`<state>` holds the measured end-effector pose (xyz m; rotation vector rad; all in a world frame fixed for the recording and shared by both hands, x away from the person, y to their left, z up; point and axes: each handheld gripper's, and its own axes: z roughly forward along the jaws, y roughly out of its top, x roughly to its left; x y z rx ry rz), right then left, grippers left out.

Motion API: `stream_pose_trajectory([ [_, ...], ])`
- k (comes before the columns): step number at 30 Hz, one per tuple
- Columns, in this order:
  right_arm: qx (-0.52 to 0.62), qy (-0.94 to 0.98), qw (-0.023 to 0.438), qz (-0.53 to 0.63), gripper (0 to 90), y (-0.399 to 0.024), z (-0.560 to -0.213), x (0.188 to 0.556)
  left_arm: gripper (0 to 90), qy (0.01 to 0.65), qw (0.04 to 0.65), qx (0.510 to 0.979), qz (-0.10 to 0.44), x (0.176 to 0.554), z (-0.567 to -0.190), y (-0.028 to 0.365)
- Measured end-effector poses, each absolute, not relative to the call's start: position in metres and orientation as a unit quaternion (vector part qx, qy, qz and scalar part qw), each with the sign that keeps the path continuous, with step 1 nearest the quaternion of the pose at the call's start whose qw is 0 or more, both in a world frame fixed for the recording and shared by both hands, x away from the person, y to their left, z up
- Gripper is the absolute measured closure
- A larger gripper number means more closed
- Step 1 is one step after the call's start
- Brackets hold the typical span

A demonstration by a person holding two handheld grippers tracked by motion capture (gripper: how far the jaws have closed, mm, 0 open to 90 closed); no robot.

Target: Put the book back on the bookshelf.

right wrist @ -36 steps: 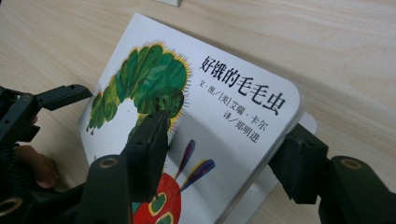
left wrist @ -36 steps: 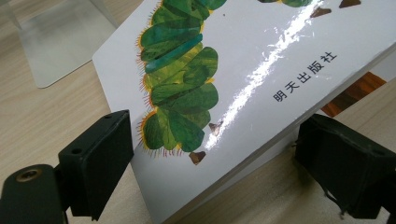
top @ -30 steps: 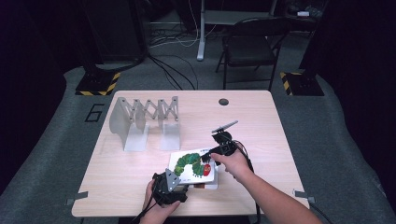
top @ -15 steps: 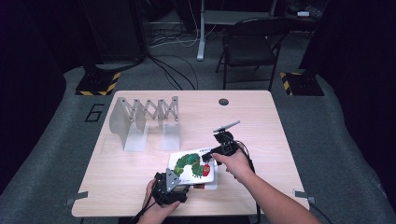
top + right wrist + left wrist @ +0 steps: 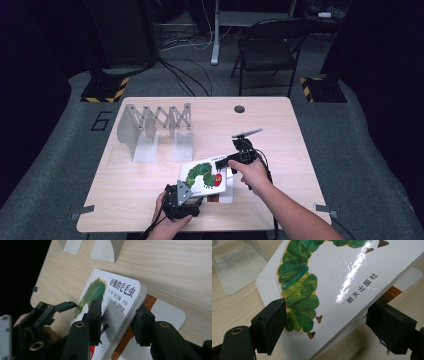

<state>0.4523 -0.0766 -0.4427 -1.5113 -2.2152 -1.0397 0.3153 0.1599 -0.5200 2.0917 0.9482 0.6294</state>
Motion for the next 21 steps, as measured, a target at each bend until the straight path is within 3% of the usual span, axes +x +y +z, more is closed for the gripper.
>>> stream_pose_trajectory([
  [13, -0.54, -0.746, 0.16, -0.355, 71.0, -0.072, -0.428, 0.454, 17.7, 0.39, 0.373, 0.808, 0.237, 0.32, -0.521, 0.168],
  [21, -0.546, -0.757, 0.141, -0.33, 71.1, -0.057, -0.412, 0.453, 19.9, 0.399, 0.371, 0.807, 0.228, 0.323, -0.521, 0.174],
])
